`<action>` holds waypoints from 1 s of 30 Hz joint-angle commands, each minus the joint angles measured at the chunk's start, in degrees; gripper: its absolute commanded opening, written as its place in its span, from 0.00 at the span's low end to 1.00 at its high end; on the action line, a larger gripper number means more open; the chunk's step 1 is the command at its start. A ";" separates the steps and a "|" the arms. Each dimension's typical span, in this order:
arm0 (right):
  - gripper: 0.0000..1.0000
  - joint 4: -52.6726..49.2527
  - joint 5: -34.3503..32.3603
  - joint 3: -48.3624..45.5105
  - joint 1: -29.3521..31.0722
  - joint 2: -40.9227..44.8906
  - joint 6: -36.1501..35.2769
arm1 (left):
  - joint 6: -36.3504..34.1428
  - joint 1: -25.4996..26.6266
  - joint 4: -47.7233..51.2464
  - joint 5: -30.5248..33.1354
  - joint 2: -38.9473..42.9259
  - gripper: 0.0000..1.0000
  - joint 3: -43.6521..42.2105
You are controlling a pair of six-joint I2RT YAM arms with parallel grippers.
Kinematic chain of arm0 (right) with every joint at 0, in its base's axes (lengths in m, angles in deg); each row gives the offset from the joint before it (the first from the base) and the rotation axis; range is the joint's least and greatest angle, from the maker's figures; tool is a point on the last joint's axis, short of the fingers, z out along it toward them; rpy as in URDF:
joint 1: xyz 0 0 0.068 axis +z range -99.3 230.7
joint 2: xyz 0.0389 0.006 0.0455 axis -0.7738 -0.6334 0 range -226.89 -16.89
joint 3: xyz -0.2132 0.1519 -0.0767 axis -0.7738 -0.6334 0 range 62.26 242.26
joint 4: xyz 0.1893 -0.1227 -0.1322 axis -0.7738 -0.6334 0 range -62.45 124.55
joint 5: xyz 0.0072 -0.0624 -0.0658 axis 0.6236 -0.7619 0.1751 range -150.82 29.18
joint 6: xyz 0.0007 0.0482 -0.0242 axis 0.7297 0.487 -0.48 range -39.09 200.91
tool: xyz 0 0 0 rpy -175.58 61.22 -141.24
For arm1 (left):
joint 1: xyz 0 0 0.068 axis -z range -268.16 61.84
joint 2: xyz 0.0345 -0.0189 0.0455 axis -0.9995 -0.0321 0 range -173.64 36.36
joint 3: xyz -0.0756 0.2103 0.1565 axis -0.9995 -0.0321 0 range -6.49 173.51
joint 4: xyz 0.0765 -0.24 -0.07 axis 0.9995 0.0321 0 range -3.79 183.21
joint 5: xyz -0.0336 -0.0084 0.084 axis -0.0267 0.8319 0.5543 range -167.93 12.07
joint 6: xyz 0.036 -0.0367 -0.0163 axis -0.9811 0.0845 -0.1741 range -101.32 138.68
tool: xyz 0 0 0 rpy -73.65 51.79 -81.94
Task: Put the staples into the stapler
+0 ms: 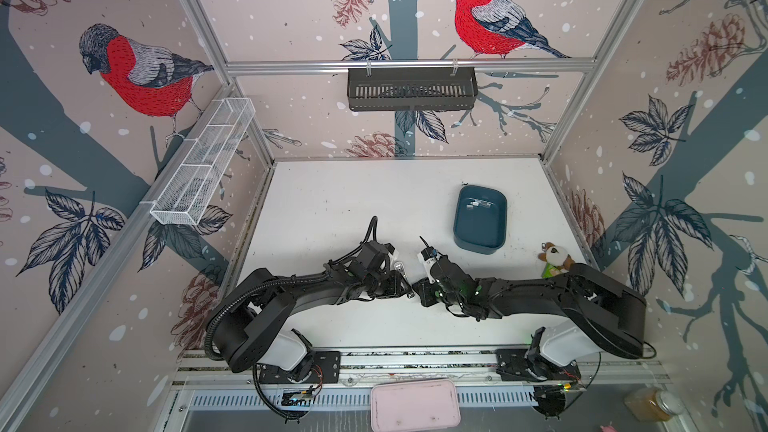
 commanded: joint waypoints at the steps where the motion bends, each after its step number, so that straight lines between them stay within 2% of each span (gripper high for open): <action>1: 0.14 -1.76 -1.90 0.53 0.17 0.67 -1.19 | -0.73 0.10 0.39 0.77 0.93 0.34 0.50; 10: 0.17 -2.99 -2.06 1.46 0.43 1.45 -2.72 | -3.09 -3.07 3.98 2.73 6.87 0.44 -0.86; 19: 0.20 -9.47 -5.73 5.48 2.19 1.71 -7.92 | -4.28 -5.00 3.07 3.19 8.53 0.73 -3.47; 21: 0.21 -10.57 -6.07 5.96 2.10 1.88 -9.15 | -4.10 -5.02 2.37 2.68 7.87 0.76 -3.67; 26: 0.21 -12.97 -4.53 7.99 1.48 0.65 -12.61 | -3.84 -5.00 0.61 3.60 5.72 0.76 -3.95; 30: 0.23 -14.80 -3.15 9.60 1.52 -0.73 -14.81 | -3.22 -4.99 -1.66 3.37 3.93 0.71 -3.84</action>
